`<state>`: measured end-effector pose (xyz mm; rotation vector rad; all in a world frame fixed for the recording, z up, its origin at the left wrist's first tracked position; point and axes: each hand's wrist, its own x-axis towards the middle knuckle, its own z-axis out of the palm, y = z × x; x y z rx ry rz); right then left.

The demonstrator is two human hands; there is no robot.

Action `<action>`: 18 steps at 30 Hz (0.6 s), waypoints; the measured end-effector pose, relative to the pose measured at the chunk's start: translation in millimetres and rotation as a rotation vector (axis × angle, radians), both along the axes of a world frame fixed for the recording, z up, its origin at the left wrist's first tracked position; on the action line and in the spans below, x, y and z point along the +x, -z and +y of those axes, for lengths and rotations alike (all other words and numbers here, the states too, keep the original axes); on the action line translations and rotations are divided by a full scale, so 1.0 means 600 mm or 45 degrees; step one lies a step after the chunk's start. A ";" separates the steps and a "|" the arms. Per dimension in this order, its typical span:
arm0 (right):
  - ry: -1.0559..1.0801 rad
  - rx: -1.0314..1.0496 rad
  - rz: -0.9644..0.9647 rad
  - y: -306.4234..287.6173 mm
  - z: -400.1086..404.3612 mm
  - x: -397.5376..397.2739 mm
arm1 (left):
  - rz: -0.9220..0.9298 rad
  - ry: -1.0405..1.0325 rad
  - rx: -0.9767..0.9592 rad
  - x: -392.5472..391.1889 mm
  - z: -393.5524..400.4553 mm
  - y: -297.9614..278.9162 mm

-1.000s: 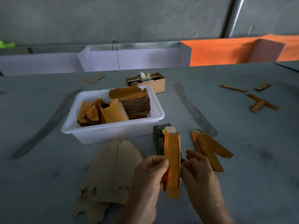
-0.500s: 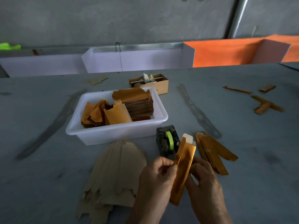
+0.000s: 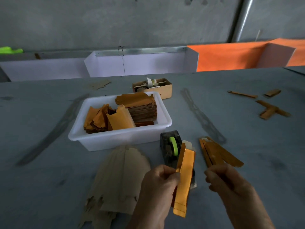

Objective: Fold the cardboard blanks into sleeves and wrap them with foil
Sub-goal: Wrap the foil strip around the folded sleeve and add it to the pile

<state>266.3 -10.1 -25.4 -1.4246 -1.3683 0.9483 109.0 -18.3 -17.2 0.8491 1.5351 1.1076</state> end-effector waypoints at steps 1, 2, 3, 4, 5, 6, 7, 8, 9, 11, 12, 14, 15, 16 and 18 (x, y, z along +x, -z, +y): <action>-0.076 -0.013 0.050 -0.012 -0.002 0.000 | 0.004 0.020 -0.016 0.000 -0.002 -0.002; -0.160 -0.025 0.090 -0.023 -0.003 -0.001 | 0.019 0.039 -0.019 0.000 -0.003 -0.004; -0.242 -0.038 0.118 -0.033 -0.002 -0.004 | 0.025 0.054 -0.010 0.000 -0.005 -0.006; -0.314 -0.050 0.127 -0.040 -0.002 -0.008 | 0.021 0.063 0.002 -0.001 -0.006 -0.009; -0.371 -0.057 0.116 -0.044 0.000 -0.011 | 0.009 0.069 0.011 -0.001 -0.008 -0.012; -0.408 -0.060 0.090 -0.046 0.001 -0.013 | -0.013 0.068 0.015 -0.001 -0.009 -0.014; -0.426 -0.058 0.066 -0.047 0.003 -0.015 | -0.049 0.060 0.013 -0.001 -0.010 -0.017; -0.435 -0.053 0.052 -0.048 0.005 -0.017 | -0.088 0.047 0.007 -0.002 -0.010 -0.019; -0.446 -0.053 0.041 -0.049 0.007 -0.017 | -0.118 0.038 -0.001 -0.002 -0.010 -0.020; -0.469 -0.054 0.002 -0.051 0.009 -0.019 | -0.132 0.027 -0.004 -0.003 -0.010 -0.021; -0.473 -0.044 -0.020 -0.051 0.010 -0.019 | -0.127 0.027 -0.004 -0.003 -0.010 -0.022; -0.481 -0.004 -0.072 -0.052 0.010 -0.018 | -0.113 0.042 -0.009 -0.002 -0.012 -0.023; -0.487 0.020 -0.101 -0.052 0.010 -0.018 | -0.104 0.051 -0.006 -0.002 -0.014 -0.023; -0.491 0.044 -0.125 -0.053 0.009 -0.018 | -0.091 0.059 0.002 -0.001 -0.015 -0.024; -0.486 0.070 -0.138 -0.053 0.005 -0.020 | -0.068 0.078 0.012 -0.002 -0.017 -0.026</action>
